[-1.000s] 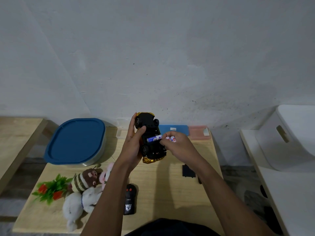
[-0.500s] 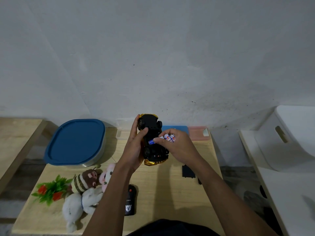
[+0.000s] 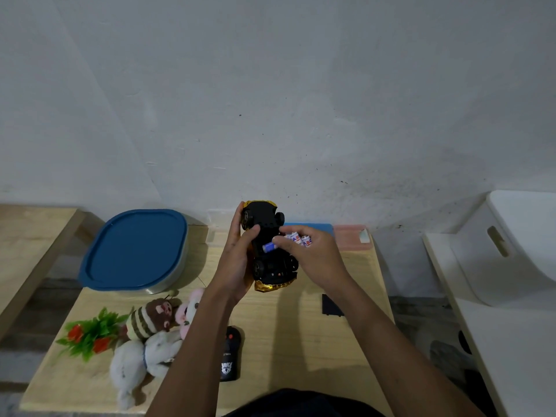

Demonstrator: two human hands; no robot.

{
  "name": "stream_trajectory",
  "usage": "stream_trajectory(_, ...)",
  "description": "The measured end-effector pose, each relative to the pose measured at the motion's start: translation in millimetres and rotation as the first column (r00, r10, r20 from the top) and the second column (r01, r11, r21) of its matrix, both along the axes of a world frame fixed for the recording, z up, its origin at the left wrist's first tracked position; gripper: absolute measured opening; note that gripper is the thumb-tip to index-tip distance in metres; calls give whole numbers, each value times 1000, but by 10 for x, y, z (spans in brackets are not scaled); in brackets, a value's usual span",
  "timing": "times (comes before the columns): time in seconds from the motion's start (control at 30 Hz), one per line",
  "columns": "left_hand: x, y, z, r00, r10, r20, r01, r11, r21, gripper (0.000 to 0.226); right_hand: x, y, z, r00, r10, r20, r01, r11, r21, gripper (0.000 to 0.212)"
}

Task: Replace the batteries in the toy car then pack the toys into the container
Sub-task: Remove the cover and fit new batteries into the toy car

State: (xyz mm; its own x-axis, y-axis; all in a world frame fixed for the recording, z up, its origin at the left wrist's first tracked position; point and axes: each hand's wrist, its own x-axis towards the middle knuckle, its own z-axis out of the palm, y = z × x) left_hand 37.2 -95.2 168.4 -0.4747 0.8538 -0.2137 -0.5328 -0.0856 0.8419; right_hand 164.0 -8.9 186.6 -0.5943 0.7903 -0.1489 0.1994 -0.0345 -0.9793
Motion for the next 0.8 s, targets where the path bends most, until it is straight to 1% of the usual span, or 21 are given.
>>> stream_trajectory(0.07, -4, -4, -1, 1000, 2, -1, -2, 1000, 5, 58, 29, 28, 2, 995, -79, -61, 70, 987, -142, 24)
stream_trajectory(0.13, -11, -7, -16, 1000, 10, 3, -10, 1000, 0, 58, 82, 75, -6, 979, -119, -164, 62, 947, -316, 29)
stream_trajectory(0.23, -7, -2, -41, 1000, 6, 3, -6, 1000, -2, 57, 147, 141, -19, 930, -186, -316, -29, 821, -570, 27)
stream_trajectory(0.27, -1, 5, -42, 1000, 6, 1, -6, 1000, -6, 57, 156, 156, -31, 918, -201, -343, -67, 773, -631, 28)
stream_trajectory(0.33, 9, 26, -42, 1000, 3, -4, -3, 1000, -12, 56, 161, 175, -69, 904, -214, -370, -123, 700, -704, 27)
stream_trajectory(0.4, 18, 45, -52, 1000, -4, -9, 3, 1000, -23, 57, 164, 187, -122, 897, -230, -376, -145, 652, -744, 22)
stream_trajectory(0.47, 17, 58, -80, 1000, -4, -10, 3, 999, -41, 57, 176, 192, -168, 903, -231, -363, -141, 639, -756, 18)
stream_trajectory(0.63, 0, 82, -213, 1000, -2, 11, 3, 996, -93, 57, 236, 237, -276, 960, -124, -251, -79, 739, -669, 24)
stream_trajectory(0.73, 20, 115, -334, 999, -31, 8, 32, 992, -119, 51, 297, 305, -345, 972, -117, -202, -51, 738, -673, 17)
stream_trajectory(0.77, 38, 130, -386, 999, -35, 8, 36, 991, -127, 48, 324, 323, -368, 975, -118, -189, -44, 730, -682, 16)
stream_trajectory(0.8, 62, 148, -450, 1000, -25, 11, 26, 988, -150, 46, 352, 339, -390, 977, -122, -178, -35, 724, -688, 20)
